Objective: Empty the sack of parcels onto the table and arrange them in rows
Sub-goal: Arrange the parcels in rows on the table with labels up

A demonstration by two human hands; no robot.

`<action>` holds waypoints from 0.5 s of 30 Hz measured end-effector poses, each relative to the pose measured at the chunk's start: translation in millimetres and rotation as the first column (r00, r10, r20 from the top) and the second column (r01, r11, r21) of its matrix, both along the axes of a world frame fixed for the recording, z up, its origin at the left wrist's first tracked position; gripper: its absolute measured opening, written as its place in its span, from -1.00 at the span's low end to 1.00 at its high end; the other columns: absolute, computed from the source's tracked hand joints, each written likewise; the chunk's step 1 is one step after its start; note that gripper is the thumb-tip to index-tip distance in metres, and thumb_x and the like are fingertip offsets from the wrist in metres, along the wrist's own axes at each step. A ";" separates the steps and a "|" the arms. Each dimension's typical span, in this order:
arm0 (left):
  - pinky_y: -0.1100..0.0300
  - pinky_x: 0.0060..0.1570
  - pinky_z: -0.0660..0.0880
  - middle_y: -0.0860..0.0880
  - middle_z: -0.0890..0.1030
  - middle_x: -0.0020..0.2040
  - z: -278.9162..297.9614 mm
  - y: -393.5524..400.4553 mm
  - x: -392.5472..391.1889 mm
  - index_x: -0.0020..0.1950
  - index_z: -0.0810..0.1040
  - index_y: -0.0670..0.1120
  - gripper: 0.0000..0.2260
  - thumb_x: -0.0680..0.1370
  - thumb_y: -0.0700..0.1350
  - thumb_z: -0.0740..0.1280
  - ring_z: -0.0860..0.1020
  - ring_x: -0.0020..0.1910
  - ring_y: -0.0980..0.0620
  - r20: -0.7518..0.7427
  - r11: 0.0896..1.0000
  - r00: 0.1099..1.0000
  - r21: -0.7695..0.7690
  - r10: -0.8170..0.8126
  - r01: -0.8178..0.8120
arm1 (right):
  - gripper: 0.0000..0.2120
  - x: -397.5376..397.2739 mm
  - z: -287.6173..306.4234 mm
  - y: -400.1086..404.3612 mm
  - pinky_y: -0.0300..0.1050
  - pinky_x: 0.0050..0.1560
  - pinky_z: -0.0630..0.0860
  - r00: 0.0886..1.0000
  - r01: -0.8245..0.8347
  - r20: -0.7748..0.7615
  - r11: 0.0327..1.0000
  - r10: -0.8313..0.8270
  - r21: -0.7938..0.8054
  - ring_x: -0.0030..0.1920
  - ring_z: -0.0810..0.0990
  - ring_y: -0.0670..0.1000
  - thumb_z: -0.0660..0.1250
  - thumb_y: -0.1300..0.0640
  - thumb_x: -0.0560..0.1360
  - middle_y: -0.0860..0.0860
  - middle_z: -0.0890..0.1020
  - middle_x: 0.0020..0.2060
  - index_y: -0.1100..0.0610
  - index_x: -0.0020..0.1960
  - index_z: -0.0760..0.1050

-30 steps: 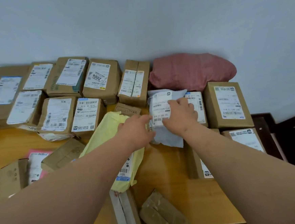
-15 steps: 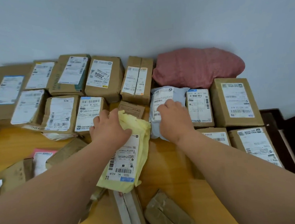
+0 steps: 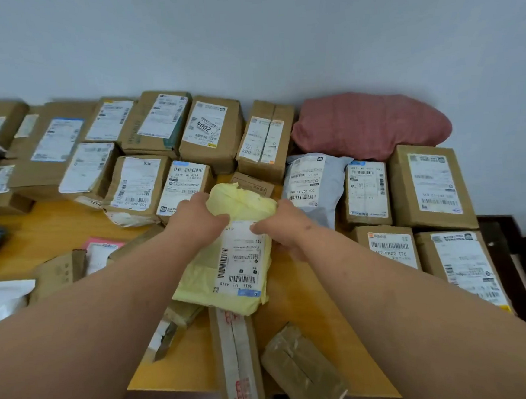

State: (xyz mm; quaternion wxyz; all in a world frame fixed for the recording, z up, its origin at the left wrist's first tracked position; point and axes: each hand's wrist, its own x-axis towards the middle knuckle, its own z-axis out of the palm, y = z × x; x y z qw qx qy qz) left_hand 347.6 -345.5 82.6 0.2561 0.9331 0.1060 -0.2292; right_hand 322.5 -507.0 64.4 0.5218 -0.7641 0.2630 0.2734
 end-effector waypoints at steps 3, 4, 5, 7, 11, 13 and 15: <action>0.05 0.13 0.43 -0.11 0.43 0.42 11.6 3.8 -5.1 0.51 0.33 -0.02 -0.48 0.57 0.02 0.35 0.46 0.31 -0.15 0.004 0.985 0.996 -0.145 0.091 -0.089 | -0.44 -3.7 2.5 -4.1 0.14 0.14 0.60 0.992 0.128 -0.016 0.988 -0.127 0.082 0.13 0.61 0.19 0.50 0.16 0.41 0.16 0.60 0.16 0.20 0.32 0.35; 0.06 0.12 0.42 -0.10 0.45 0.39 15.8 5.0 -7.8 0.49 0.36 -0.01 -0.51 0.57 0.01 0.35 0.47 0.29 -0.14 -0.004 0.971 0.991 -0.204 0.130 -0.128 | -0.48 -5.8 6.8 -5.9 0.16 0.12 0.61 0.988 0.152 -0.018 0.983 -0.151 0.105 0.09 0.63 0.19 0.49 0.16 0.42 0.17 0.62 0.13 0.20 0.30 0.38; 0.06 0.13 0.44 -0.08 0.48 0.36 20.2 6.1 -10.5 0.45 0.40 0.00 -0.54 0.57 -0.01 0.37 0.49 0.26 -0.13 -0.019 0.947 0.984 -0.269 0.178 -0.176 | -0.53 -6.4 9.5 -7.8 0.16 0.11 0.61 0.984 0.180 -0.013 0.975 -0.180 0.131 0.06 0.64 0.19 0.48 0.18 0.43 0.17 0.62 0.11 0.20 0.28 0.40; 0.03 0.12 0.52 -0.07 0.54 0.27 29.9 6.4 -15.2 0.36 0.47 0.02 -0.61 0.55 -0.04 0.40 0.56 0.15 -0.10 -0.042 0.880 0.961 -0.392 0.273 -0.267 | -0.59 -8.5 20.5 -11.7 0.17 0.12 0.61 0.970 0.237 0.014 0.954 -0.244 0.182 0.07 0.64 0.18 0.44 0.21 0.47 0.15 0.63 0.09 0.20 0.28 0.44; 0.11 -0.02 0.46 -0.03 0.56 0.18 50.7 -1.3 -27.9 0.31 0.52 0.00 -0.68 0.56 -0.09 0.39 0.55 0.06 -0.02 0.038 0.846 0.952 -0.470 0.305 -0.252 | -0.66 -13.8 45.5 -23.3 0.27 0.14 0.58 0.938 0.294 0.102 0.917 -0.331 0.268 0.07 0.64 0.20 0.34 0.22 0.49 0.15 0.61 0.10 0.12 0.25 0.45; 0.10 0.02 0.44 -0.01 0.54 0.19 56.5 -7.4 -36.1 0.32 0.53 -0.01 -0.68 0.57 -0.08 0.39 0.52 0.10 -0.02 0.055 0.855 0.959 -0.470 0.277 -0.219 | -0.61 -17.6 54.5 -32.3 0.27 0.14 0.58 0.950 0.249 0.148 0.952 -0.276 0.178 0.11 0.61 0.24 0.31 0.23 0.47 0.18 0.59 0.15 0.13 0.30 0.44; 0.09 0.09 0.45 -0.01 0.52 0.19 58.2 -14.9 -47.4 0.34 0.52 -0.01 -0.67 0.58 -0.05 0.38 0.50 0.11 -0.02 0.013 0.872 0.973 -0.446 0.230 -0.200 | -0.61 -24.6 61.3 -40.2 0.24 0.18 0.57 0.972 0.172 0.163 0.985 -0.171 0.010 0.19 0.58 0.26 0.26 0.24 0.51 0.23 0.56 0.21 0.22 0.33 0.43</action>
